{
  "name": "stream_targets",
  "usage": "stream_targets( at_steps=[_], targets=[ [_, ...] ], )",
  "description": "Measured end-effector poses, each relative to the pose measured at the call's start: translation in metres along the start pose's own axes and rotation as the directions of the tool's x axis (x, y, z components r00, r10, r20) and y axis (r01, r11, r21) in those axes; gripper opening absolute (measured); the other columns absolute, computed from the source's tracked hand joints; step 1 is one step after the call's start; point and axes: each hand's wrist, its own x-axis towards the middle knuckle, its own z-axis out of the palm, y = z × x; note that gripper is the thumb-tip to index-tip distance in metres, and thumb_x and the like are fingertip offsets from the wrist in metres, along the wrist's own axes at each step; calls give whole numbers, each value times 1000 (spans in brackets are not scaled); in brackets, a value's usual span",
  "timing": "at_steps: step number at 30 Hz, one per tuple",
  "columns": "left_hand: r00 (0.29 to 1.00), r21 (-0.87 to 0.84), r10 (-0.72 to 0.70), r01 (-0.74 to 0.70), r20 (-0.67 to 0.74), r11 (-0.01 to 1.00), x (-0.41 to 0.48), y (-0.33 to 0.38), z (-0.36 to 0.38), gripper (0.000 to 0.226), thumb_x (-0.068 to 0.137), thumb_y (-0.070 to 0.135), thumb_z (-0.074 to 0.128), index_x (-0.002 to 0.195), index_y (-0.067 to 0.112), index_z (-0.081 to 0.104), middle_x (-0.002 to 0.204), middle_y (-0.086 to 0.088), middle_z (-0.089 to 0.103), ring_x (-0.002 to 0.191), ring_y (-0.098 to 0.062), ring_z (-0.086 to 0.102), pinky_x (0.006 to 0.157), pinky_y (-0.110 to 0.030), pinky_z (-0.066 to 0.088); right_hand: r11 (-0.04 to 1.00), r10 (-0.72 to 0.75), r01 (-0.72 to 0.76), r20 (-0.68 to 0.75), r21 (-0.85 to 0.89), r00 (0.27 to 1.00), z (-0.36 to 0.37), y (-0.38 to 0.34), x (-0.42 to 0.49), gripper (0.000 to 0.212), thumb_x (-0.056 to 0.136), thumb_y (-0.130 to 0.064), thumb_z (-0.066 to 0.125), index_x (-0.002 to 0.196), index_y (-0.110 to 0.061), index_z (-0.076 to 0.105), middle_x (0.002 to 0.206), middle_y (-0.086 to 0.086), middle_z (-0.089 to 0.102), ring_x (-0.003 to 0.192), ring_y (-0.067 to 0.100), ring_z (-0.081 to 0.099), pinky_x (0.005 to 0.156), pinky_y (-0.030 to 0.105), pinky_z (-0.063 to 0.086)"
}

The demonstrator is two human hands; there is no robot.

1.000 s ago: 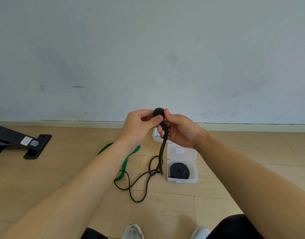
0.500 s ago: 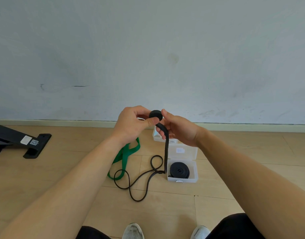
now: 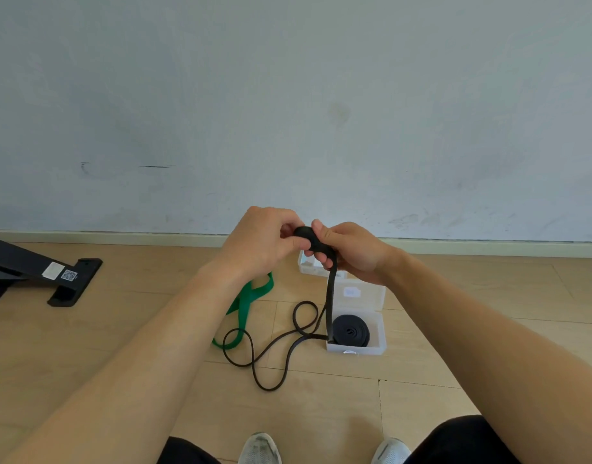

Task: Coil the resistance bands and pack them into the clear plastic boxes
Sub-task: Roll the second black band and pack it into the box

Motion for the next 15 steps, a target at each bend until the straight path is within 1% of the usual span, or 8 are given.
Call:
stream_targets(
  at_steps=[2,3,4,6,8,9,12,15],
  targets=[
    [996,-254,-46,27,-70,967,-5,1,7,13,85,22,79,97,27,75,82,12,73,82,-1,66,76,-12,47,995,-6,5,12,101,1000,-1,-1,-1,65,90,-59,50,102,3,66,73,7,53,62,14,46,69,28,41],
    [994,-383,-71,34,-83,923,-7,3,13,16,85,20,80,98,26,75,84,10,75,85,-1,69,81,-13,49,987,-6,3,18,162,1000,0,-1,-1,61,92,-58,49,100,1,64,72,6,52,61,14,45,70,29,42],
    [991,-489,-98,42,-91,871,-9,5,19,18,84,17,81,100,24,75,89,8,77,90,-3,70,86,-18,52,975,-5,0,22,223,1000,1,-1,-1,57,94,-56,48,99,-1,62,69,4,51,61,14,44,70,30,42],
    [978,-592,-161,51,-135,804,-9,11,28,21,83,15,82,101,24,75,93,6,78,93,-7,72,89,-25,54,940,-1,-6,19,340,1000,5,-2,-1,56,95,-56,48,104,-2,59,65,2,49,60,15,43,71,32,41],
    [965,-607,-198,54,-173,793,-6,13,29,21,82,15,83,100,24,76,90,6,78,89,-9,74,85,-25,56,926,2,-8,17,378,1000,5,-4,0,61,91,-59,49,109,-2,59,65,1,49,61,16,42,69,31,42],
    [966,-602,-193,53,-171,797,-4,13,28,20,82,15,83,99,24,76,87,6,78,86,-8,74,82,-21,56,942,4,-9,16,337,1000,4,-5,-1,62,92,-62,48,107,-2,60,66,1,50,61,16,44,69,30,43],
    [980,-529,-141,48,-138,847,-3,10,20,20,81,16,84,92,28,75,79,9,77,78,-2,72,72,-9,51,993,52,-54,23,102,998,-1,-9,-3,72,95,-71,38,90,-5,67,70,4,58,63,17,51,68,27,47],
    [986,-384,-118,65,-117,921,-2,4,17,21,79,18,86,90,31,73,81,14,75,75,3,69,68,-4,46,986,118,-116,14,-119,993,-5,-9,-4,81,94,-76,28,86,-8,71,74,6,66,68,19,60,75,30,51]
  ],
)
